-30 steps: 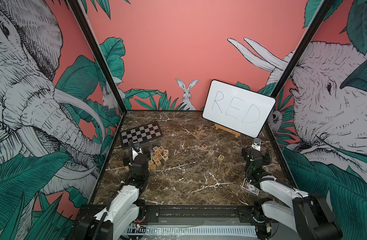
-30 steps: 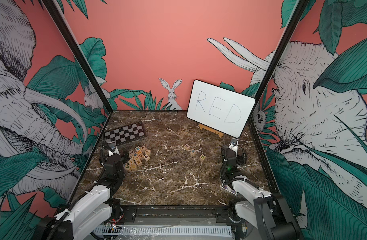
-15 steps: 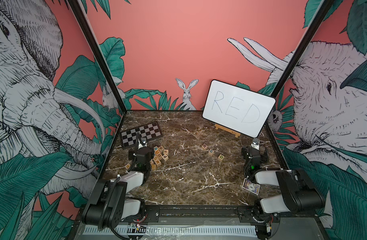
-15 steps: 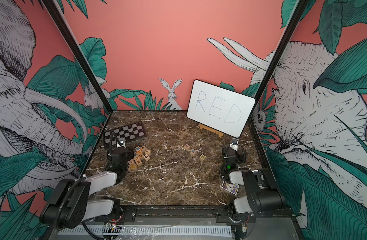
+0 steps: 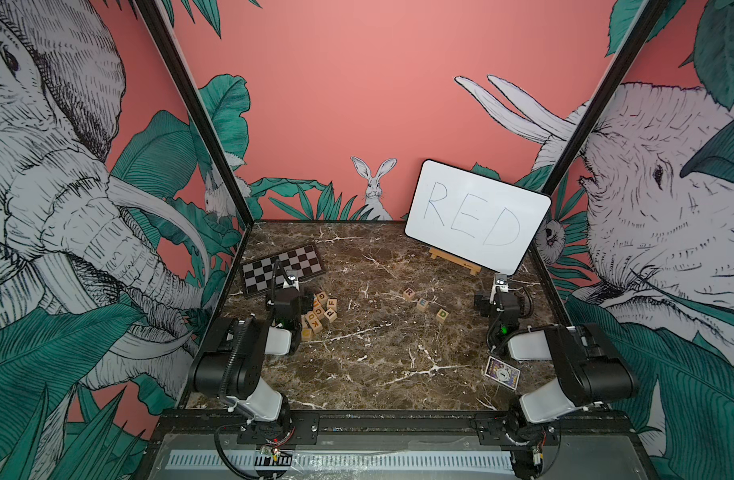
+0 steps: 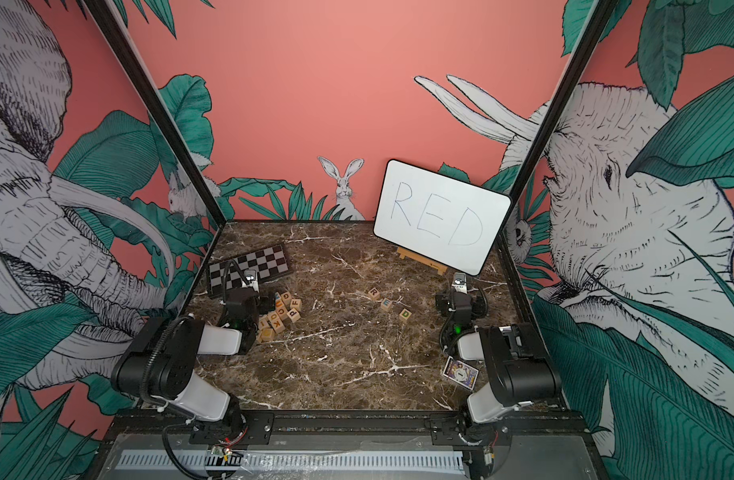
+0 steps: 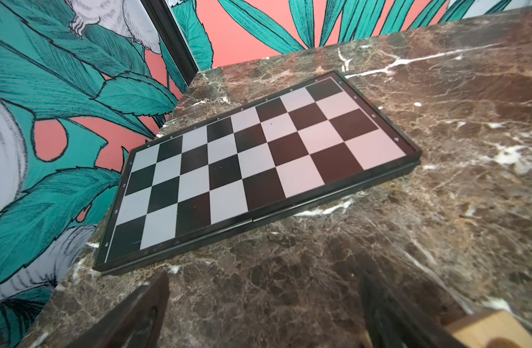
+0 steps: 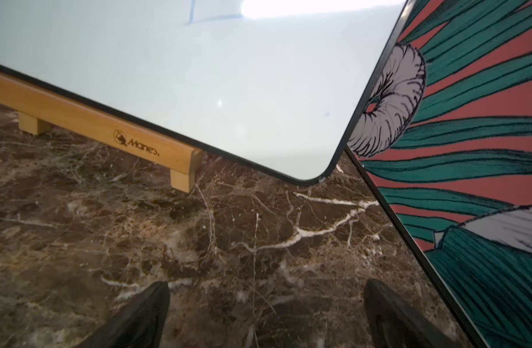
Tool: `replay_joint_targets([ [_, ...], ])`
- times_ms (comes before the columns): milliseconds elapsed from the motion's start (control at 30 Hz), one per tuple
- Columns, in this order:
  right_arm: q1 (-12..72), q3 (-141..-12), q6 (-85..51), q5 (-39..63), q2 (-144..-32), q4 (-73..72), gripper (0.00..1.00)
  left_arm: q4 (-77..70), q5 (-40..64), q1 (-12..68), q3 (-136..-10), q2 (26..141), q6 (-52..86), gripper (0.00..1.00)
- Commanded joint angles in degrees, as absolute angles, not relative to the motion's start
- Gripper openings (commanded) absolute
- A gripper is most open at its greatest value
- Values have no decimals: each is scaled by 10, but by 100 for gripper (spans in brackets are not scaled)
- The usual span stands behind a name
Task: Assemble the uppercase word "red" with letter blocks
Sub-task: Reset both arms
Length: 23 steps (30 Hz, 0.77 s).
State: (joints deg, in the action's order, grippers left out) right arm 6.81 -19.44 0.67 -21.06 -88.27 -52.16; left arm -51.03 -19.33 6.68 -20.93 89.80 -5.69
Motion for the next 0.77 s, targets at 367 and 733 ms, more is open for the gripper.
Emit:
replay_joint_targets([
  [367,50,-215,-17,-216,-876,-513,99,-524,-174,54,-222,888,-45,99],
  [733,40,-219,-22,-191,-874,-503,99,-523,-173,54,-222,888,-45,100],
])
